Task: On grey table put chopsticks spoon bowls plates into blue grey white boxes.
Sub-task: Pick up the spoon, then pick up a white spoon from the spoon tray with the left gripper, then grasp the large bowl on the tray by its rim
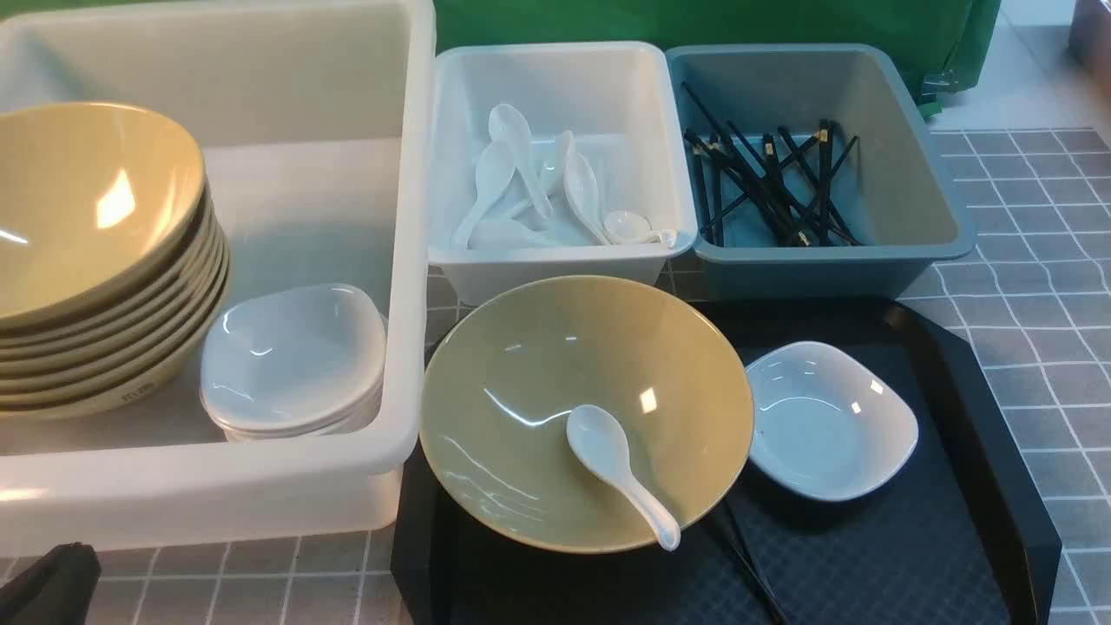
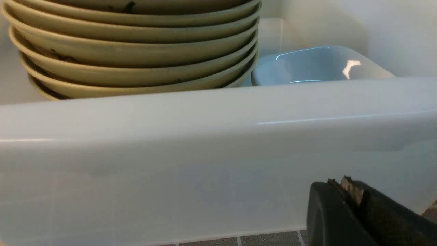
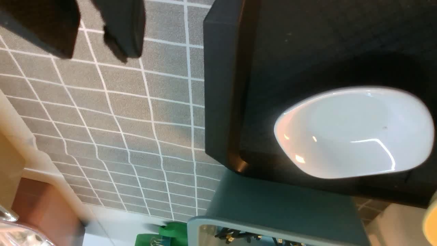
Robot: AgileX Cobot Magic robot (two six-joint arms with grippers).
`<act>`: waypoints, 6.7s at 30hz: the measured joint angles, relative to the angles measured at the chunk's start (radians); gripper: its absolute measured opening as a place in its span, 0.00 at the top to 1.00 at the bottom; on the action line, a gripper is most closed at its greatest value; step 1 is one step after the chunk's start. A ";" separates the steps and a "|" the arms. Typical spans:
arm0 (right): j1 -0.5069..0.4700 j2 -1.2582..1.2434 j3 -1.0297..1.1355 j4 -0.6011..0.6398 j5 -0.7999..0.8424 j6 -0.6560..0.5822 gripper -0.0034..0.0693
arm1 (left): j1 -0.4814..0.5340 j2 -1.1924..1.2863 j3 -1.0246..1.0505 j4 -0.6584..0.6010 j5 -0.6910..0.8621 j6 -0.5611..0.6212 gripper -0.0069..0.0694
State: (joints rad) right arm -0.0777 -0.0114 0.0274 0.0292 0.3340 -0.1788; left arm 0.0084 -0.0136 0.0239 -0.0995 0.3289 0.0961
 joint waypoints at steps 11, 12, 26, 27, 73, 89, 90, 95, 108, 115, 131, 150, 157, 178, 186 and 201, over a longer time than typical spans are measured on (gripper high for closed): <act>0.000 0.000 0.000 0.000 0.000 0.000 0.63 | 0.000 0.000 0.000 0.000 0.000 0.000 0.92; 0.000 0.000 0.000 0.000 0.000 0.000 0.63 | 0.000 0.000 0.000 0.000 0.000 0.000 0.92; 0.000 0.000 0.000 0.000 0.000 0.000 0.63 | 0.000 0.000 0.000 0.000 0.000 0.000 0.92; 0.000 0.000 0.000 0.000 0.000 0.000 0.63 | 0.000 0.000 0.000 0.000 0.000 0.000 0.92; 0.000 0.021 -0.061 -0.022 -0.904 0.704 0.63 | 0.000 0.010 -0.094 0.056 -1.130 -0.206 0.92; 0.000 0.503 -0.469 -0.022 -0.123 0.260 0.79 | 0.000 0.533 -0.676 0.081 -0.324 -0.239 0.92; 0.000 0.554 -0.469 -0.022 -0.058 0.257 0.79 | 0.000 0.577 -0.677 0.074 -0.296 -0.254 0.92; 0.011 0.702 -0.469 -0.009 0.119 0.232 0.79 | -0.004 0.722 -0.685 0.036 -0.119 -0.318 0.92; 0.316 0.886 -0.508 0.325 0.140 -0.193 0.79 | -0.345 1.281 -1.085 -0.303 0.659 -0.022 0.92; 0.337 0.889 -0.509 0.330 0.121 -0.205 0.79 | -0.511 1.489 -1.245 -0.308 0.698 -0.034 0.92; 0.337 0.889 -0.509 0.332 0.119 -0.207 0.79 | -0.707 1.867 -1.536 -0.117 0.801 0.084 0.81; 0.337 0.889 -0.509 0.377 0.119 -0.207 0.78 | -0.707 2.054 -1.548 0.100 0.633 -0.081 0.33; 0.337 0.889 -0.509 0.377 0.115 -0.207 0.77 | -0.707 2.067 -1.556 0.084 0.610 -0.085 0.65; 0.337 0.889 -0.509 0.380 0.097 -0.207 0.75 | -0.631 1.988 -1.915 0.317 0.402 -0.096 0.88; 0.337 0.889 -0.509 0.381 0.097 -0.207 0.75 | -0.486 2.086 -1.915 0.426 0.029 -0.188 0.72; 0.337 0.889 -0.509 0.383 0.097 -0.207 0.74 | -0.550 1.968 -1.920 0.234 0.683 -0.122 0.34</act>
State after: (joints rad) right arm 0.2590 0.8781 -0.4814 0.4124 0.4314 -0.3860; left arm -0.5418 1.9544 -1.8962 0.1346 1.0122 -0.0262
